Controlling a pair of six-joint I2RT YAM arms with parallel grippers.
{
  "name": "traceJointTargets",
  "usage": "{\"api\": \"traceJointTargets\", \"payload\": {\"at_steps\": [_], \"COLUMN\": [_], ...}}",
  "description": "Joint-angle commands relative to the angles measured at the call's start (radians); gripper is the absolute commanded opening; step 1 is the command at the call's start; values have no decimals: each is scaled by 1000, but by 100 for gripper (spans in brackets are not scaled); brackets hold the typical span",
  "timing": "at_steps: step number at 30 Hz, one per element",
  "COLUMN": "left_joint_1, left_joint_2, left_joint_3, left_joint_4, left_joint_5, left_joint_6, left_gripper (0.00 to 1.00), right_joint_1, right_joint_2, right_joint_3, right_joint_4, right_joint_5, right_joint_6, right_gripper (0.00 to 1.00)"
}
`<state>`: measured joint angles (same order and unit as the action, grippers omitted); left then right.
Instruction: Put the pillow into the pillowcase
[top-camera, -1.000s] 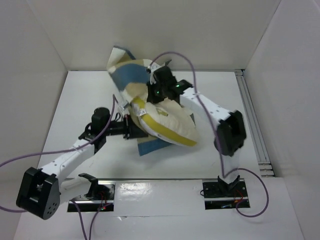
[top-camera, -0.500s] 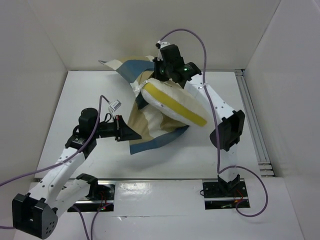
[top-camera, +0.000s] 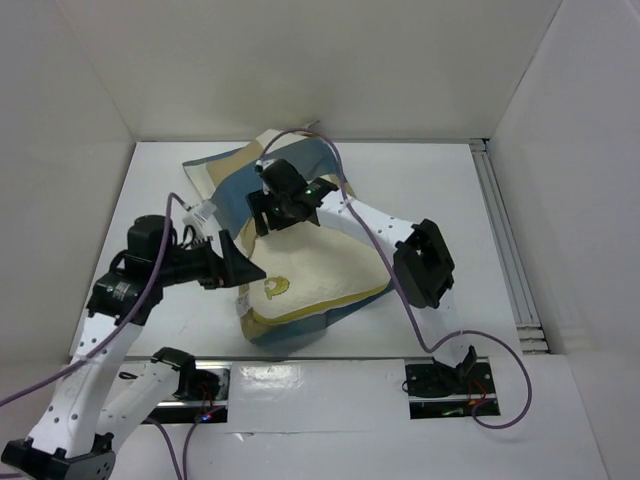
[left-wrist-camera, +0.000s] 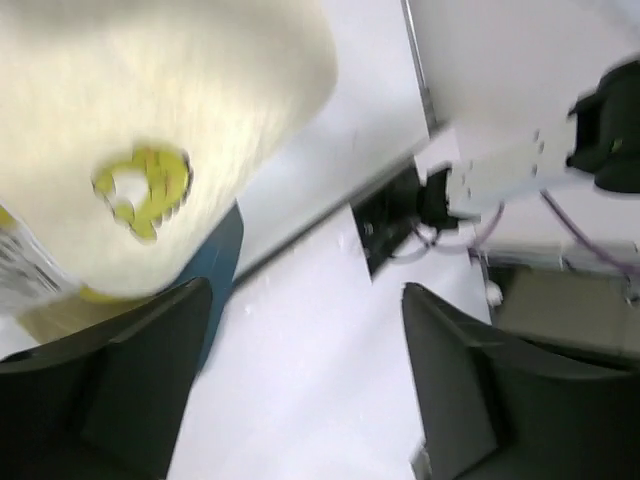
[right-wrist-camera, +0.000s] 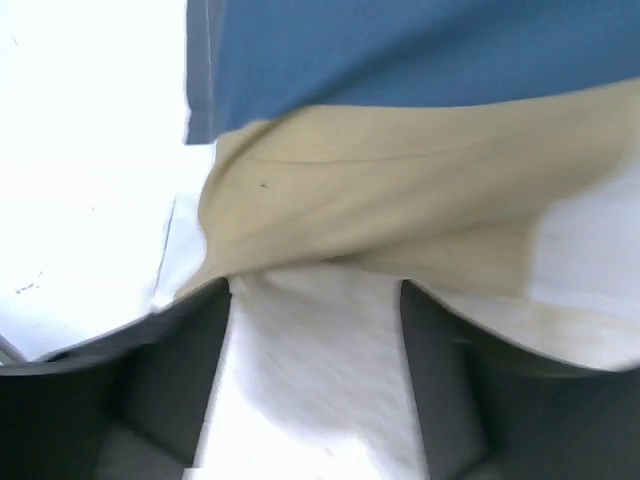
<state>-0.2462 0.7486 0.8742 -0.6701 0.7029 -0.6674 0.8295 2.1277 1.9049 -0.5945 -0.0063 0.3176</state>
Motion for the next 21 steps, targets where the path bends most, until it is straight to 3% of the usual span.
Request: {"api": "traceJointTargets", "payload": {"at_steps": [1,2,4,9,10,13,14,16,21], "left_joint_1": [1,1,1,1,1,-27,-37,-89,-185], "left_joint_2": [13,24,61,168,190,279,305,357,524], "left_joint_3": [160,190,201,210,210,210,219,250,315], "left_joint_4": [-170,-183,-195,-152,-142,-120,-120,-120,-120], "left_joint_5": [-210,-258,-298,-295,-295,-345,-364,-436,-526], "left_joint_6": [117,126,138,138,128,106,106,106,115], "left_gripper": [92,94,92,77,75,72,71,71,74], "right_joint_1": [-44,-53,-102,-321,-396,-472,-472,-455,-228], "right_joint_2": [-171,-211,-349,-576,-586,-595,-595,-566,-494], "right_joint_3": [-12,-50,-206,-554,-645,-797,-826,-897,-888], "right_joint_4": [44,44,83,133,133,179,214,258,354], "right_joint_5": [103,118,127,83,47,-20,-52,-157,-262], "right_joint_6": [-8,-8,7,55,55,75,75,124,205], "right_gripper": [79,85,85,51,41,25,12,7,3]}}
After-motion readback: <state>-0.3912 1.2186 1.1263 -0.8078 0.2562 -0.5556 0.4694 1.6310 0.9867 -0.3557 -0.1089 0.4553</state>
